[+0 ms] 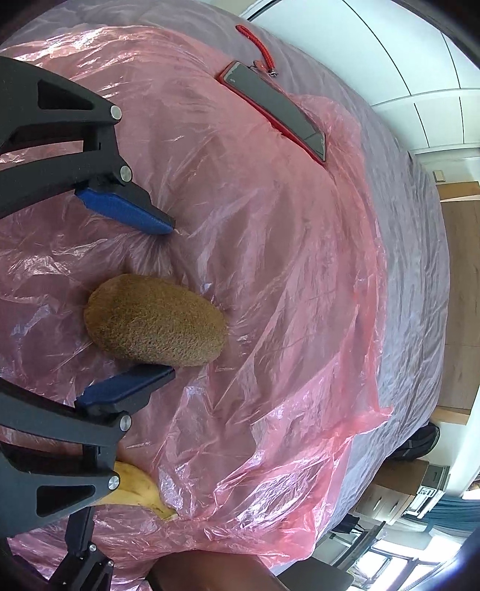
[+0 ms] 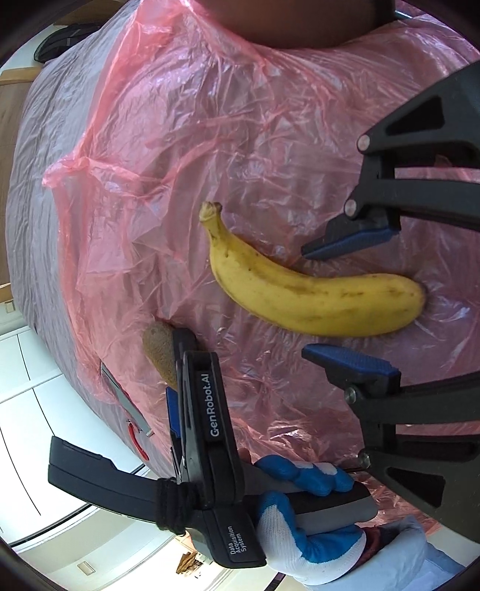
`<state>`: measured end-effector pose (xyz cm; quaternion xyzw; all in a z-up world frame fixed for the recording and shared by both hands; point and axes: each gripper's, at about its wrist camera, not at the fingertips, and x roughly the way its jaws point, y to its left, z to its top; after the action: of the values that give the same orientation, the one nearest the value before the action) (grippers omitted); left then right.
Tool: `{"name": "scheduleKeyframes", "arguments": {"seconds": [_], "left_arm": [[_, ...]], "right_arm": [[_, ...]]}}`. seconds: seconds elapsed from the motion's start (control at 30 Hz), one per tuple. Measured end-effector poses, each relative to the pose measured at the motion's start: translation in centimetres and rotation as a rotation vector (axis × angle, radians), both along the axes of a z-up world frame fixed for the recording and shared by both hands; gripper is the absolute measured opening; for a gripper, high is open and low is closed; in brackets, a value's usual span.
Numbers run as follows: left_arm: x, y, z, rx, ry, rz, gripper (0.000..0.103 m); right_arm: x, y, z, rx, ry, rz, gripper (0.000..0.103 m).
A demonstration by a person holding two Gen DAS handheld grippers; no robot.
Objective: Organize fruits
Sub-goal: 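Grasp the last kiwi with the left tool while the right tool grasps the banana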
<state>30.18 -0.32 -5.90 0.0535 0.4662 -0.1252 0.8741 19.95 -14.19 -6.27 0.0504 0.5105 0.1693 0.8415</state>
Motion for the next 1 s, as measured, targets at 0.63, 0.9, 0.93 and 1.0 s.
{"name": "scheduleKeyframes", "arguments": {"seconds": [0.63, 0.9, 0.93, 1.0], "left_arm": [[-0.1, -0.9, 0.4, 0.014, -0.017, 0.007, 0.037], [-1.5, -0.7, 2.0, 0.032, -0.071, 0.039, 0.037], [-1.8, -0.7, 2.3, 0.032, -0.077, 0.039, 0.037], [-2.5, -0.7, 3.0, 0.031, -0.093, 0.039, 0.037]], "right_arm": [[0.5, -0.4, 0.1, 0.047, -0.004, -0.004, 0.019], [-0.8, -1.7, 1.3, 0.084, -0.021, -0.014, 0.019], [-0.9, -1.7, 1.5, 0.087, -0.024, -0.015, 0.019], [-1.3, -1.9, 2.2, 0.093, -0.034, -0.014, 0.019]]}}
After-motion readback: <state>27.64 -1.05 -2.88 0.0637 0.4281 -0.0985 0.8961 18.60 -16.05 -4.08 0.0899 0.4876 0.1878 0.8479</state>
